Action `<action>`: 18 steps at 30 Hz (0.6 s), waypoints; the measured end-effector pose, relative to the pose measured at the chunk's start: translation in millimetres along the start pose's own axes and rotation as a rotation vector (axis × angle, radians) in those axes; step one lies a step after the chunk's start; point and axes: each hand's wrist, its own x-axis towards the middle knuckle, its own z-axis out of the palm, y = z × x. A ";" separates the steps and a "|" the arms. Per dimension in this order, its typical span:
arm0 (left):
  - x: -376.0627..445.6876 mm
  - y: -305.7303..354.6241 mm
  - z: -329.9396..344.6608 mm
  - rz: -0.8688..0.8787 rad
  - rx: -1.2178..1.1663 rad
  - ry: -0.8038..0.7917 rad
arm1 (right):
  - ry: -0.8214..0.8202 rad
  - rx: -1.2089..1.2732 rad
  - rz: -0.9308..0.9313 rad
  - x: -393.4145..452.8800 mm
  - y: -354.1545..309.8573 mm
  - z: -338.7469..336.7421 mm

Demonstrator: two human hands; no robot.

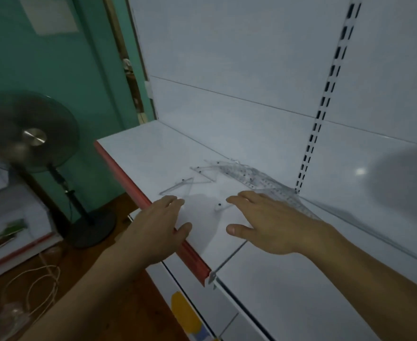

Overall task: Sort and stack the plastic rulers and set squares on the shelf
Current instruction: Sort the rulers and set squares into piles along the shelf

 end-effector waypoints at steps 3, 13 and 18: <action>32.9 -18.2 -3.7 0.056 0.021 0.000 | -0.001 0.014 0.017 23.9 2.2 1.1; 156.3 -69.8 -5.7 0.381 -0.064 -0.033 | 0.120 0.041 0.295 107.0 11.1 -16.7; 213.1 -92.9 -24.2 0.525 -0.079 -0.043 | 0.207 0.033 0.473 145.1 1.2 -23.0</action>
